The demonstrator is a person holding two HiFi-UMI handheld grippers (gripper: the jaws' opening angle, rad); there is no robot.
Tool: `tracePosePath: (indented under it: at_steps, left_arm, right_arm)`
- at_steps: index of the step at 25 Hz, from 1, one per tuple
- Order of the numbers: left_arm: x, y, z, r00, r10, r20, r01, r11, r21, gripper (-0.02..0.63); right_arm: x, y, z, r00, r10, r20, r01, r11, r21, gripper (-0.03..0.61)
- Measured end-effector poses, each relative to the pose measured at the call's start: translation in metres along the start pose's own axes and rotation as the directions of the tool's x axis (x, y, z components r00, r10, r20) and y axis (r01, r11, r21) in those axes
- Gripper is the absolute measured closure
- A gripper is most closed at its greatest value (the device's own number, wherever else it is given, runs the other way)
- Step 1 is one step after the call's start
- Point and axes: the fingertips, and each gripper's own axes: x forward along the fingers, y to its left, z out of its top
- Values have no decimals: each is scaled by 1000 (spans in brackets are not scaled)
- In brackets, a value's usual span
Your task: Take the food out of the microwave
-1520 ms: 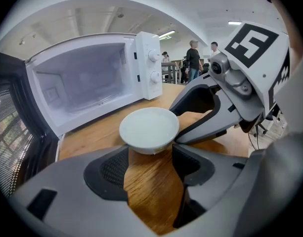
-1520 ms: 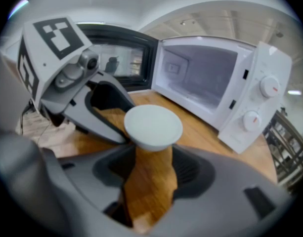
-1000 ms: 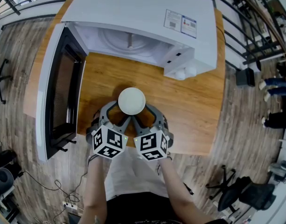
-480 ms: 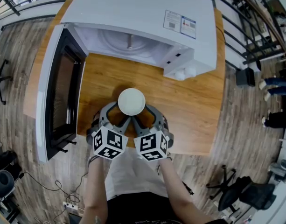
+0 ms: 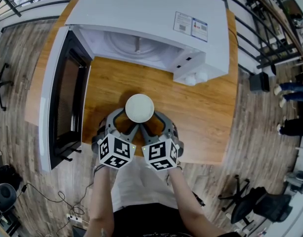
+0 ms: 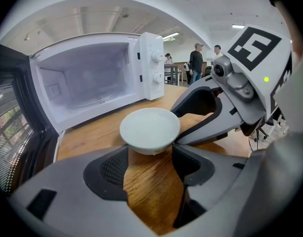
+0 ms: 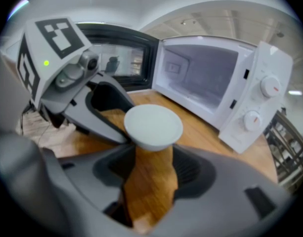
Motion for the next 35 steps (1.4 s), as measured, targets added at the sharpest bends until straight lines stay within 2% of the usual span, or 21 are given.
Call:
tracePosePath:
  at_steps: [5, 9, 15, 18, 20, 24, 25, 28, 32, 35]
  left_arm:
    - [-3, 1, -4, 1000, 2, -13, -2, 1000, 14, 311]
    - [-12, 7, -9, 1000, 20, -21, -19, 1000, 11, 311]
    - [-38, 13, 9, 998, 38, 57, -37, 999, -13, 313]
    - [-51, 17, 24, 990, 71, 122, -67, 997, -34, 379]
    - [-59, 22, 33, 982, 111, 150, -106, 993, -41, 432]
    - [-73, 34, 53, 964, 188, 189, -178, 982, -66, 564]
    - [-78, 36, 58, 959, 205, 198, -193, 978, -80, 575]
    - [-95, 42, 79, 935, 246, 256, -217, 967, -136, 581]
    - [-117, 54, 116, 883, 289, 369, -213, 949, -235, 583]
    - [-129, 56, 144, 851, 297, 432, -198, 945, -259, 583]
  right_arm:
    - [-3, 0, 3, 999, 35, 26, -35, 999, 17, 327]
    - [-13, -5, 7, 998, 18, 55, -20, 1000, 22, 327]
    - [-35, -16, 19, 994, -21, 110, 19, 1000, 23, 332]
    - [-50, -26, 30, 987, -59, 149, 56, 998, 23, 470]
    - [-58, -31, 36, 983, -77, 169, 74, 997, 27, 499]
    - [-76, -42, 49, 971, -120, 206, 116, 993, 31, 534]
    - [-82, -45, 53, 967, -128, 222, 121, 992, 45, 535]
    - [-106, -54, 69, 948, -141, 286, 114, 988, 108, 540]
    - [-139, -75, 90, 911, -171, 375, 80, 966, 245, 545]
    - [-169, -93, 104, 879, -195, 436, 65, 953, 297, 546]
